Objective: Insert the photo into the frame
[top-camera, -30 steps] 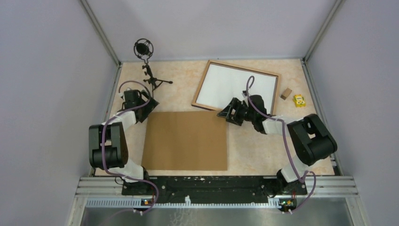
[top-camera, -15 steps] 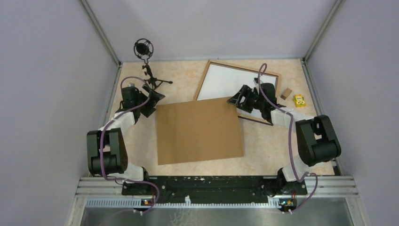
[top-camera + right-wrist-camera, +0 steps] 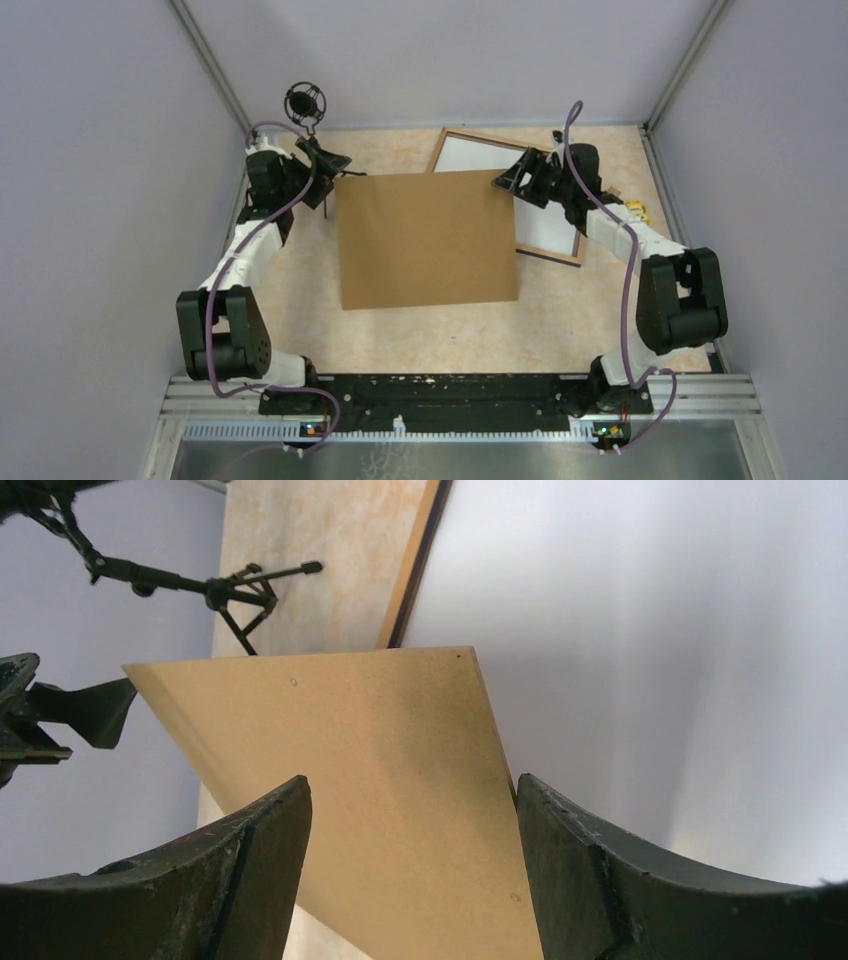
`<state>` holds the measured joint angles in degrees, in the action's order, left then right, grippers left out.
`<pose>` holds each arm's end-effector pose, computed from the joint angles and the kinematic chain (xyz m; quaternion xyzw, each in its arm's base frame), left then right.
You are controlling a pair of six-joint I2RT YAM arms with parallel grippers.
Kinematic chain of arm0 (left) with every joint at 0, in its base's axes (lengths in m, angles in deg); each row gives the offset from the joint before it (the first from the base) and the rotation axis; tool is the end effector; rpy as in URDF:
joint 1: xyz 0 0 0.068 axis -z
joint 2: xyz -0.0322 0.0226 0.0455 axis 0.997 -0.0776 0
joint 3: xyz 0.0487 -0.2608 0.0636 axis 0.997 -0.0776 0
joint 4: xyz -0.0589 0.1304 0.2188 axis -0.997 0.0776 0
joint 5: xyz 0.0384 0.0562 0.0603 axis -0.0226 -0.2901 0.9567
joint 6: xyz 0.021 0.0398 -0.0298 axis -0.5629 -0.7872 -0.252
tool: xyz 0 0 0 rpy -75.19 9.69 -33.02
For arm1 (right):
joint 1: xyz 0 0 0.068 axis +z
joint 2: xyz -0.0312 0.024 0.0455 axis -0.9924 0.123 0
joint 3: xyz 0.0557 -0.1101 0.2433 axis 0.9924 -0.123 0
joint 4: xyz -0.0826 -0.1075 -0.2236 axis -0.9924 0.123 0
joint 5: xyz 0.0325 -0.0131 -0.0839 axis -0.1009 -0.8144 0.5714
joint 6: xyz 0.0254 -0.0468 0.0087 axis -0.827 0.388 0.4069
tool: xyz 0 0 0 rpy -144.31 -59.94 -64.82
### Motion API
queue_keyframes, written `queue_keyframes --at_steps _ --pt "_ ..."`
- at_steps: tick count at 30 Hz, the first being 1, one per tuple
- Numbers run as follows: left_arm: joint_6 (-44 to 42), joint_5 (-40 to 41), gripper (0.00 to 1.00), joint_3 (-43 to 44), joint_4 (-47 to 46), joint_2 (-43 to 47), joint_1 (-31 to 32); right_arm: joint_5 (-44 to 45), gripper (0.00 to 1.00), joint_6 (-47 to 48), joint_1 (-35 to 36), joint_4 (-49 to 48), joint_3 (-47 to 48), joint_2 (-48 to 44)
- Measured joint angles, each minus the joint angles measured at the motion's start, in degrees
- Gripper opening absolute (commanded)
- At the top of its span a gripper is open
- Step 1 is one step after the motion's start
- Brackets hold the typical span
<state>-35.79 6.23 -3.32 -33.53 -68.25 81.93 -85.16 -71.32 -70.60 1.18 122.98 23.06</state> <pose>0.3311 0.0065 0.2868 -0.2791 0.7662 -0.3849 0.4324 0.3455 0.0908 0.2541 0.0780 0.8328 0.3875 0.3875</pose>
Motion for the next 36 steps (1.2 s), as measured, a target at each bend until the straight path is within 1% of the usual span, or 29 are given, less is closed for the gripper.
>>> queue_keyframes --at_steps 6,12,17,22,29,36 --pt "1.3 -0.1 0.98 3.3 -0.7 0.2 1.0 1.0 0.72 1.3 -0.8 4.0 5.9 -1.3" --pt "2.6 0.0 0.98 6.9 -0.8 0.7 2.0 2.8 0.72 1.3 -1.2 6.5 9.0 -3.0" --pt "3.1 0.8 0.98 12.8 -0.9 0.7 3.7 4.5 0.72 1.5 -1.6 10.0 13.7 -3.0" --pt "4.4 1.4 0.98 18.5 -4.5 0.0 6.4 6.9 0.72 1.2 -2.3 12.9 16.7 -3.0" --pt "6.7 1.7 0.98 26.5 -9.3 -5.2 11.0 7.6 0.72 0.1 -5.2 18.0 18.2 -3.0" --pt "9.0 1.3 0.98 35.0 -12.6 -13.4 15.2 6.4 0.72 -0.9 -11.8 18.7 20.3 -3.0"
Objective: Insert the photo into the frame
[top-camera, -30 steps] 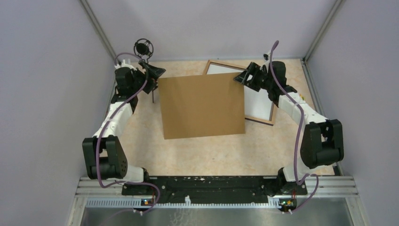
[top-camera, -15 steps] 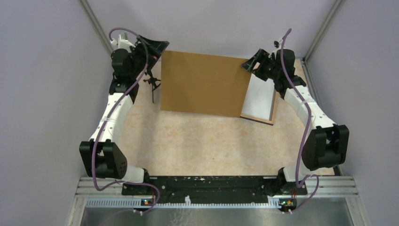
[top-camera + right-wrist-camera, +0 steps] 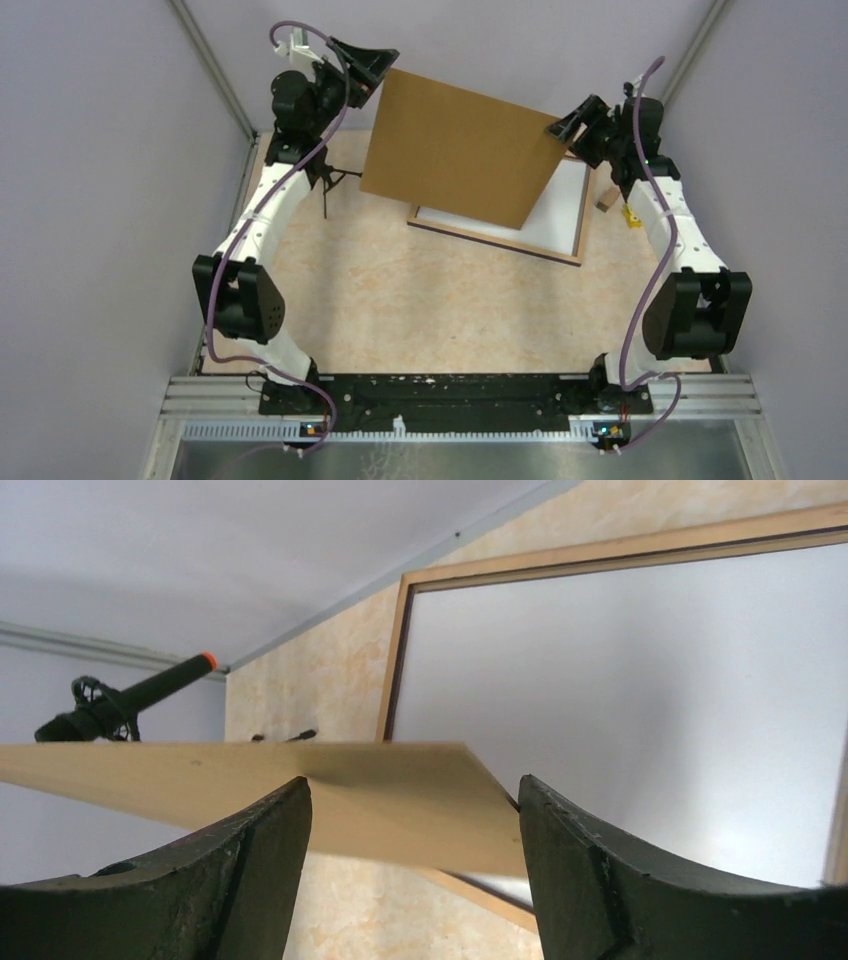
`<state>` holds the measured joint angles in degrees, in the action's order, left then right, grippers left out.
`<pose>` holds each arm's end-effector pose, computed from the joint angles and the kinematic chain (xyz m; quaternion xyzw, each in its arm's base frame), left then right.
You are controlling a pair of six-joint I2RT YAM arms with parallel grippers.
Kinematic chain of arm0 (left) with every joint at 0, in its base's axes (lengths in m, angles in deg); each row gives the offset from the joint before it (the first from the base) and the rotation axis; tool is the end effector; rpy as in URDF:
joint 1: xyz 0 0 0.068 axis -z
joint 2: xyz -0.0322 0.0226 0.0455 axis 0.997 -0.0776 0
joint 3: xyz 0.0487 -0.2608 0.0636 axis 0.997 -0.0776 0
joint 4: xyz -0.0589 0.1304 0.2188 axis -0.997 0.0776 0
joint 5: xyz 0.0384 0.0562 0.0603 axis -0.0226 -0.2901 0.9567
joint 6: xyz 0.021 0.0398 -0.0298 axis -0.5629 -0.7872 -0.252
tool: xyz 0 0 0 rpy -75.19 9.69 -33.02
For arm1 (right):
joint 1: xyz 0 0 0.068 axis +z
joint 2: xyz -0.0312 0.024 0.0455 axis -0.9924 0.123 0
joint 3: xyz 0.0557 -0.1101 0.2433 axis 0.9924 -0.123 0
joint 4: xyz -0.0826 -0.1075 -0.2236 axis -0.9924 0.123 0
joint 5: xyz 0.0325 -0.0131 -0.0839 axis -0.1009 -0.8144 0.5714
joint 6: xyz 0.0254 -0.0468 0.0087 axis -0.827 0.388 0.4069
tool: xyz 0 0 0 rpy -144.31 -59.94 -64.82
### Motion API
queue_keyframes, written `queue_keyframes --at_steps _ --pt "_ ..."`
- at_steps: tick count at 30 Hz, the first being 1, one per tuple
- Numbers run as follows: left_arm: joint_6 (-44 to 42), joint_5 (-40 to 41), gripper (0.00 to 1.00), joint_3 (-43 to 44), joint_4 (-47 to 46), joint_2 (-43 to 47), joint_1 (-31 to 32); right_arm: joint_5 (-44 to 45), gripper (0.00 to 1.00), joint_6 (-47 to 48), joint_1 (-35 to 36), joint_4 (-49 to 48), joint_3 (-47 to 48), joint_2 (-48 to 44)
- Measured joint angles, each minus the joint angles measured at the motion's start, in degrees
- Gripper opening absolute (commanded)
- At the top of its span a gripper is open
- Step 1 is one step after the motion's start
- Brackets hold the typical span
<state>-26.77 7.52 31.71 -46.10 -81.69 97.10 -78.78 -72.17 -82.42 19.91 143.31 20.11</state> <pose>0.3875 -0.0932 0.4450 -0.1213 0.6173 -0.5562 0.5430 0.3587 0.0145 0.3623 0.1874 0.7995 0.3150 0.4759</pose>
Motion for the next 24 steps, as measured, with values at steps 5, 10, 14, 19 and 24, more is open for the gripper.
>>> queue_keyframes --at_steps 5,10,14,19,24 --pt "1.2 -0.2 0.96 6.9 -1.0 -8.4 1.9 -0.9 0.72 1.1 -3.1 0.0 1.5 0.1" --pt "2.6 -1.4 0.94 11.9 -0.9 -16.0 2.4 -1.6 0.72 2.4 -6.2 -0.5 4.6 0.3" --pt "3.2 -2.4 0.93 12.2 -0.2 -19.6 2.9 -1.7 0.72 4.5 -7.6 -2.1 5.3 0.2" --pt "4.3 -5.5 0.92 13.5 -0.5 -22.7 3.7 -2.3 0.72 7.6 -7.8 -3.6 5.2 0.1" --pt "4.5 -8.6 0.91 13.8 -0.1 -23.6 4.7 -1.6 0.72 10.1 -7.9 -4.9 3.2 -0.9"
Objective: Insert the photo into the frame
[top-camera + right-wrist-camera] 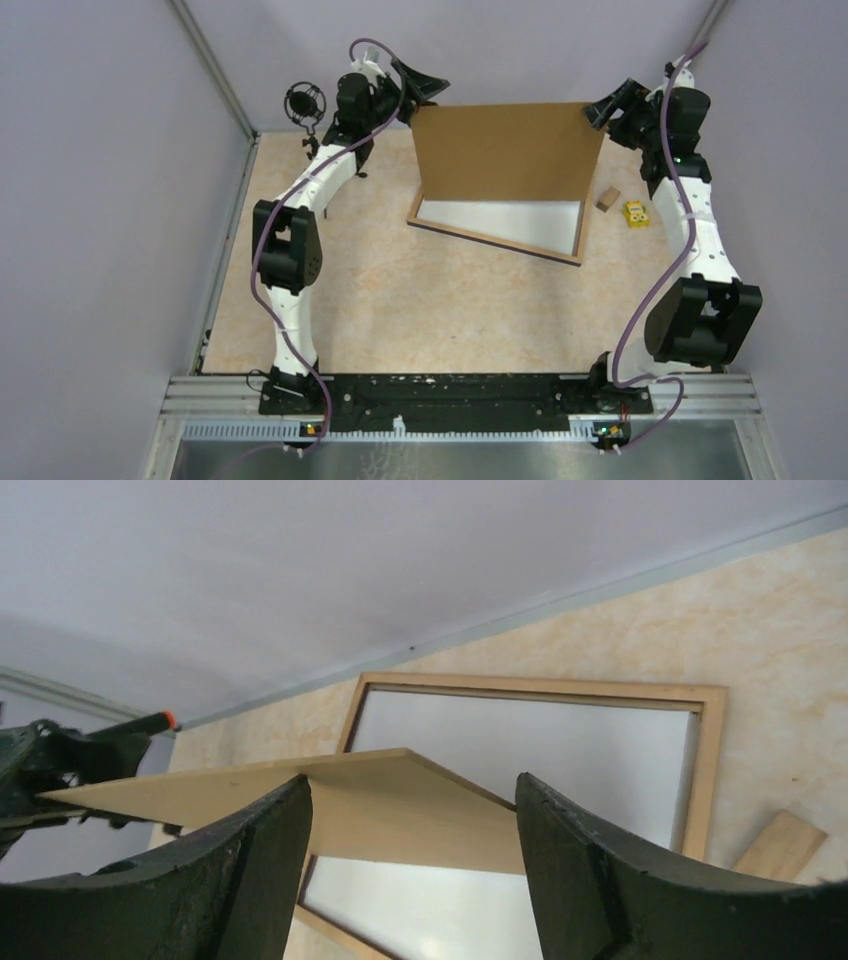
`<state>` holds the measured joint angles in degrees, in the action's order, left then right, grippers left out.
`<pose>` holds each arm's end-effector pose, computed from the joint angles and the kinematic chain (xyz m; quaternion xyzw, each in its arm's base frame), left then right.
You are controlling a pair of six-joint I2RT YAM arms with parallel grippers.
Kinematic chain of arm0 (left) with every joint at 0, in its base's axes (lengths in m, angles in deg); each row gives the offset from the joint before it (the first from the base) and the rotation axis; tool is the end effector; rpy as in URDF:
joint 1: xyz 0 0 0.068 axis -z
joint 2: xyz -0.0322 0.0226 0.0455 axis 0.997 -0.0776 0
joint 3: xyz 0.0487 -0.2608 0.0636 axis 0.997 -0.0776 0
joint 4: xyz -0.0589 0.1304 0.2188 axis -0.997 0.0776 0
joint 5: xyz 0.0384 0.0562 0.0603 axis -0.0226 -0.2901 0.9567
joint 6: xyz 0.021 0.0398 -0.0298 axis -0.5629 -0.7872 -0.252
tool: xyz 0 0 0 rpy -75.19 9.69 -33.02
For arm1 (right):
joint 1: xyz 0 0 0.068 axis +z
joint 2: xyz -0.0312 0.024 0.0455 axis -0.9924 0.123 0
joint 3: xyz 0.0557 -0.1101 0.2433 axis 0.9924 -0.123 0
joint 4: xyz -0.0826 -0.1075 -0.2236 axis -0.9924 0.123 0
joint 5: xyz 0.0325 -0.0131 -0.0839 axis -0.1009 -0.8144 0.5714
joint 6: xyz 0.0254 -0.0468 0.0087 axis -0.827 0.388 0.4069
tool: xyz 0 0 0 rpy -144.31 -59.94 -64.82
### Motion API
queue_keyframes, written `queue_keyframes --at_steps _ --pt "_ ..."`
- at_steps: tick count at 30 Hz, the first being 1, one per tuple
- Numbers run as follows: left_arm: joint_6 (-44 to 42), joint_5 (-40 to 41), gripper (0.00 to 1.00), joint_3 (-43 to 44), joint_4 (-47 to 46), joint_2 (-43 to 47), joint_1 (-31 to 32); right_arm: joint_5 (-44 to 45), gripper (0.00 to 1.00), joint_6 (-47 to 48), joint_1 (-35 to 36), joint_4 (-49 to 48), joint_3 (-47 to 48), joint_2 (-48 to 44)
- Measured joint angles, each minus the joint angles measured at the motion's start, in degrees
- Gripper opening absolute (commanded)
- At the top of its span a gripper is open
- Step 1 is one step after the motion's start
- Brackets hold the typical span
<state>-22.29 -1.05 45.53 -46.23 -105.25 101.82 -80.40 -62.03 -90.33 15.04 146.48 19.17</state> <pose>0.4799 -0.1593 0.3522 -0.1030 0.6810 -0.6008 0.4057 0.3553 -0.0338 0.3962 0.1389 0.7636 0.2513 0.5784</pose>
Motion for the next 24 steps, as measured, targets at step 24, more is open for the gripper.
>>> queue_keyframes --at_steps 24 --pt "-9.6 -1.2 0.97 -23.1 -2.6 15.7 6.4 -0.3 0.99 8.1 0.9 -8.6 -31.4 -26.3"
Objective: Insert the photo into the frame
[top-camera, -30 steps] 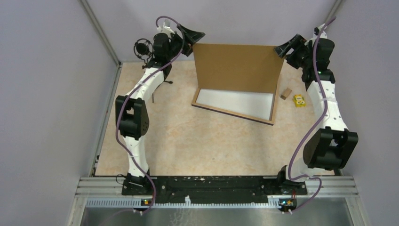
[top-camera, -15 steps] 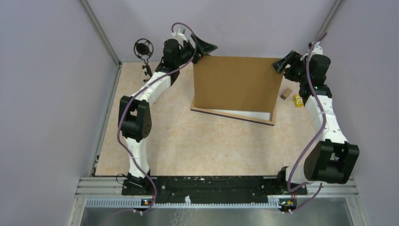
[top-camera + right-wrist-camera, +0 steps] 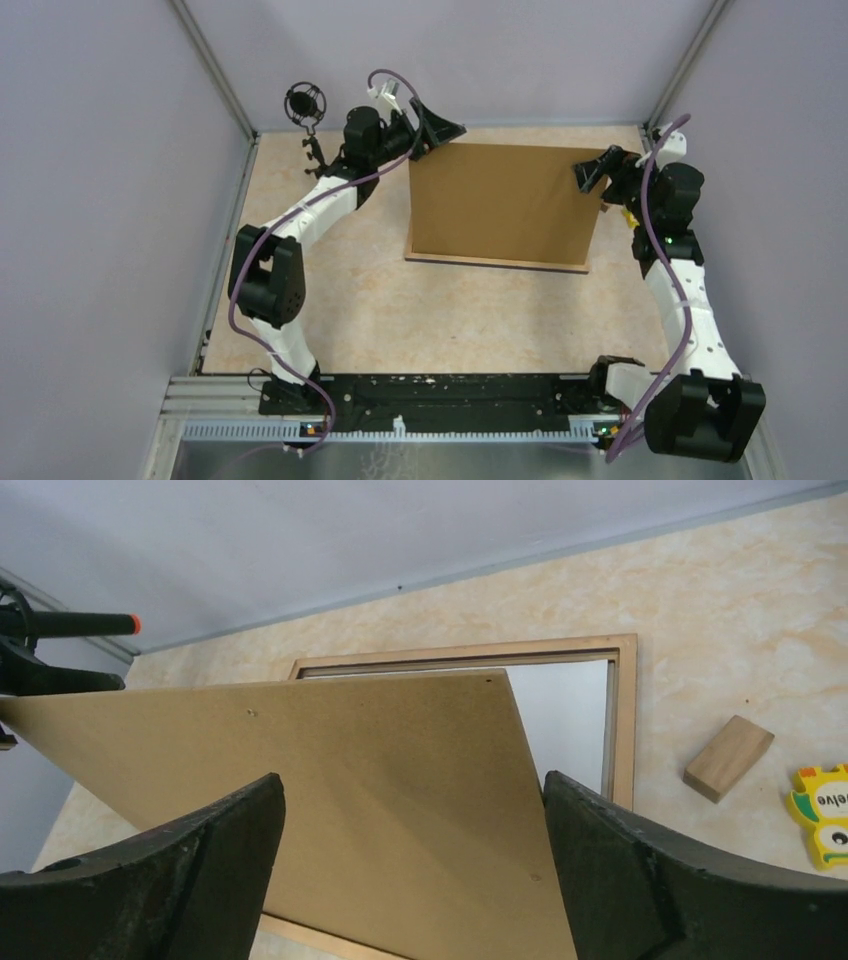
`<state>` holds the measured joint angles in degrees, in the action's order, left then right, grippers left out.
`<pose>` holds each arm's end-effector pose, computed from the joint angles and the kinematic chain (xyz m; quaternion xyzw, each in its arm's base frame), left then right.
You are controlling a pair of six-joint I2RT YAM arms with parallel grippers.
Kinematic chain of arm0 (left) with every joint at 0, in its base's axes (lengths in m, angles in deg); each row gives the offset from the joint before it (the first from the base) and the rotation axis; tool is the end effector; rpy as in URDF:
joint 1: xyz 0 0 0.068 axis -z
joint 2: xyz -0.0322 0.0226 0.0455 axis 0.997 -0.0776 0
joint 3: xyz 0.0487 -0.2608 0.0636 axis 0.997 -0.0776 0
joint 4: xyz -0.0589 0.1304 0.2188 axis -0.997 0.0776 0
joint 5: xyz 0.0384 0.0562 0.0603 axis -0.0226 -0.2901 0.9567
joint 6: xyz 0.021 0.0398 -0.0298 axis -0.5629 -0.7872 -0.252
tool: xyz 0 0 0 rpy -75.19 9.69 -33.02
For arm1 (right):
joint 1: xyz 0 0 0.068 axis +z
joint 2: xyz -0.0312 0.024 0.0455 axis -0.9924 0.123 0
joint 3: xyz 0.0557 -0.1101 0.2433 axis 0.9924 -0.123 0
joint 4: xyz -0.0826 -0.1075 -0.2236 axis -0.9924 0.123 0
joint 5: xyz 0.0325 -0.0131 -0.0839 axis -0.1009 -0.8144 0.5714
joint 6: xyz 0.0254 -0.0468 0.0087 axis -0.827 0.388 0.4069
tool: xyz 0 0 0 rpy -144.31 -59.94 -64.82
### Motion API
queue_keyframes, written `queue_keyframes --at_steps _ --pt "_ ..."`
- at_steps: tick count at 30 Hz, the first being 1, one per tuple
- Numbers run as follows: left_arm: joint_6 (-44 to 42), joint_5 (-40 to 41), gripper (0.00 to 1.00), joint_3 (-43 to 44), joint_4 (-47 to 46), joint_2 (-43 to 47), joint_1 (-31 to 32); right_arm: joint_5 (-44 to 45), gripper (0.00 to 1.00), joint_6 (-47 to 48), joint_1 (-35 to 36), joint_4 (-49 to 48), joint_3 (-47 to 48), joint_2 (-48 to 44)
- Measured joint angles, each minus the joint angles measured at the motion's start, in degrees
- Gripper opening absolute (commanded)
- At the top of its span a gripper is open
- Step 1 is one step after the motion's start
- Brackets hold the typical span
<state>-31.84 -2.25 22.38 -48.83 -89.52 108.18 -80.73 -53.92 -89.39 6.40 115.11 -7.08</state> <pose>0.3950 -0.1853 0.3371 -0.0165 0.7142 -0.5816 0.3891 0.2457 -0.0153 0.3457 0.0677 0.7545 0.2164 0.6159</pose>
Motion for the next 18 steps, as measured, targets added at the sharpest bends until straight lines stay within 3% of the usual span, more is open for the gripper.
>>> queue_keyframes --at_steps 8,18 --pt "-6.6 -0.6 0.97 -9.6 -1.7 9.0 2.2 1.2 0.99 1.2 0.4 4.3 -2.3 -6.6" --pt "-14.3 -4.0 0.95 -18.3 -6.7 15.0 2.4 -4.6 0.95 10.2 0.5 -8.5 -14.3 -14.1"
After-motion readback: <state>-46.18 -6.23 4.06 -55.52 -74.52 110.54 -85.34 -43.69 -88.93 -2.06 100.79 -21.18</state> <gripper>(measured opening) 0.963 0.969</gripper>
